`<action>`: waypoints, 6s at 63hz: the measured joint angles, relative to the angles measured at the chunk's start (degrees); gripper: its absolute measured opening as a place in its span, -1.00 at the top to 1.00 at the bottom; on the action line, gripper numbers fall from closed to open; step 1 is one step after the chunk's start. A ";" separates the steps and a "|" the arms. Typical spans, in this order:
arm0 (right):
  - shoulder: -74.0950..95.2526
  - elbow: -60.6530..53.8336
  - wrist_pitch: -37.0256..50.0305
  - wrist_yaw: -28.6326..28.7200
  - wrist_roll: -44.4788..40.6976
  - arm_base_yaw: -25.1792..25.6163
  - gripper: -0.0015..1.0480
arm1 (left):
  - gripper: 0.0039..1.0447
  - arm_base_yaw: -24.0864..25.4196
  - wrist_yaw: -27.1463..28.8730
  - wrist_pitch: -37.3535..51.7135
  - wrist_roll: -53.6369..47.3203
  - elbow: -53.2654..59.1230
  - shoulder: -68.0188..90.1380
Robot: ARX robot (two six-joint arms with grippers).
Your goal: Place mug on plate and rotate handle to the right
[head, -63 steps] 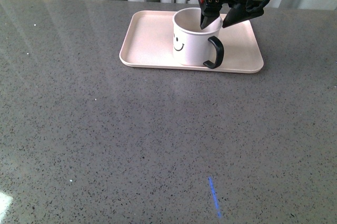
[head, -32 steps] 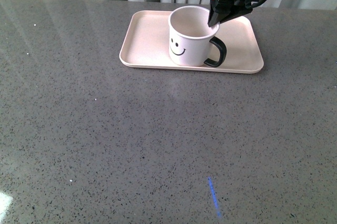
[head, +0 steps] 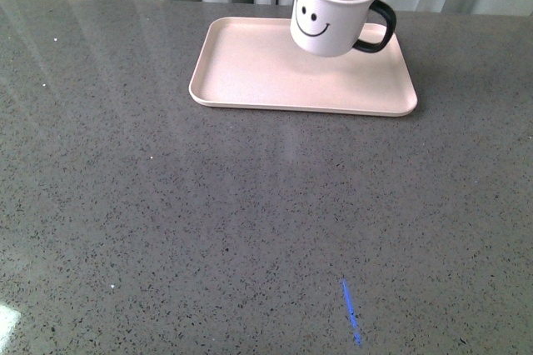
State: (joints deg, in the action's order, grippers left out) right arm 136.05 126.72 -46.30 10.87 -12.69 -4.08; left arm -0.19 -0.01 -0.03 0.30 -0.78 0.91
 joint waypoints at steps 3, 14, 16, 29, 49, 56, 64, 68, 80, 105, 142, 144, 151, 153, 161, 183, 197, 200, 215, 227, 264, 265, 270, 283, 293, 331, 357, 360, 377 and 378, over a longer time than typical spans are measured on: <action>0.09 1.18 -0.96 0.90 -2.86 0.63 0.97 | -0.83 0.00 0.00 0.00 0.00 0.00 0.00; 4.33 7.91 -5.70 1.07 -13.35 1.20 0.97 | -0.83 0.00 0.00 0.00 0.00 0.00 0.00; 5.27 8.85 -6.19 1.09 -14.86 1.09 0.97 | -0.83 0.00 0.00 0.00 0.00 0.00 0.00; 10.03 15.17 -10.93 3.65 -20.83 0.42 0.97 | -0.83 0.00 0.00 0.00 0.00 0.00 0.00; 12.41 20.59 -14.01 4.35 -26.27 0.22 0.97 | -0.83 0.00 0.00 0.00 0.00 0.00 0.00; 14.38 22.84 -16.02 5.09 -28.24 0.15 0.97 | -0.83 0.00 0.00 0.00 0.00 0.00 0.00; 19.43 30.71 -20.68 5.33 -29.20 -0.07 0.97 | -0.83 0.00 0.00 0.00 -0.02 0.00 0.00; 20.90 33.18 -22.23 5.42 -29.35 -0.11 0.97 | -0.83 0.00 0.00 0.00 0.00 0.00 0.00; 23.74 37.92 -24.04 5.18 -30.27 -0.33 0.97 | -0.83 0.00 0.00 0.00 -0.02 0.00 0.00; 23.98 38.97 -24.52 4.57 -30.95 -0.52 0.97 | -0.83 0.00 0.00 0.00 0.00 0.00 0.00; 24.81 38.97 -24.81 3.50 -32.37 -1.22 0.97 | -0.83 0.00 0.00 0.00 0.00 0.00 0.00; 24.81 38.97 -24.81 3.41 -32.44 -1.22 0.97 | -0.83 0.00 0.00 0.00 0.00 0.00 0.00; 24.85 38.97 -24.79 3.15 -32.61 -1.27 0.97 | -0.83 0.00 0.00 0.00 -0.02 0.00 0.00; 24.87 38.97 -24.79 2.75 -32.65 -1.29 0.87 | -0.83 0.00 0.00 0.00 -0.02 0.00 0.00; 25.53 38.97 -24.81 2.40 -33.38 -1.44 0.30 | -0.83 0.00 0.00 0.00 0.00 0.00 0.00; 25.46 38.97 -24.81 2.03 -33.33 -2.32 -0.79 | -0.83 0.00 0.00 0.00 -0.02 0.00 0.00; 22.82 38.97 -24.52 0.52 -33.42 -2.10 -0.66 | -0.83 0.00 0.00 0.00 -0.02 0.00 0.00; 22.23 38.97 -24.41 0.70 -33.40 -1.88 -0.75 | -0.83 0.00 0.00 0.00 -0.02 0.00 0.00; 14.73 35.71 -21.59 7.37 -31.85 -1.07 -0.83 | -0.83 0.00 0.00 0.00 -0.02 0.00 0.00; -11.02 -0.24 5.53 17.51 -27.78 -1.05 -0.82 | -0.83 0.00 0.00 0.00 -0.02 0.00 0.00; -53.42 -93.20 96.26 -14.25 11.91 0.48 0.97 | -0.83 0.00 0.02 0.00 -0.02 0.00 0.00; -53.81 -93.85 96.45 -14.14 11.98 0.48 0.97 | -0.83 0.00 0.02 0.00 -0.02 0.00 0.00; -57.24 -99.62 97.81 -13.66 12.04 0.87 0.97 | -0.83 0.00 0.00 0.00 -0.02 0.00 0.00; -64.48 -108.39 99.01 -11.23 12.09 4.09 0.97 | -0.83 0.00 0.00 0.00 -0.02 0.00 0.00; -70.14 -113.57 98.57 -10.88 12.09 4.09 0.97 | -0.83 0.00 0.00 0.00 -0.02 0.00 0.00; -88.72 -125.48 91.14 -10.88 12.09 4.09 0.97 | -0.83 0.00 0.00 0.00 -0.02 0.00 0.00; -104.39 -125.63 77.42 -10.88 12.09 4.09 0.97 | -0.83 0.00 0.00 0.02 -0.02 0.00 0.00; -106.07 -125.63 75.89 -10.88 12.09 4.09 0.97 | -0.83 0.00 0.00 0.00 -0.02 0.00 0.00; -113.61 -125.63 68.65 -10.88 12.09 4.09 0.97 | -0.83 0.00 0.00 0.00 -0.02 0.00 0.00; -113.85 -125.63 68.41 -10.88 12.09 4.09 0.97 | -0.83 0.00 0.00 0.00 -0.02 0.00 0.00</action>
State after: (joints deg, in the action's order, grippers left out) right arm 22.20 1.08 22.11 -0.01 -0.60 0.01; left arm -0.19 -0.01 -0.03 0.27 -0.78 0.91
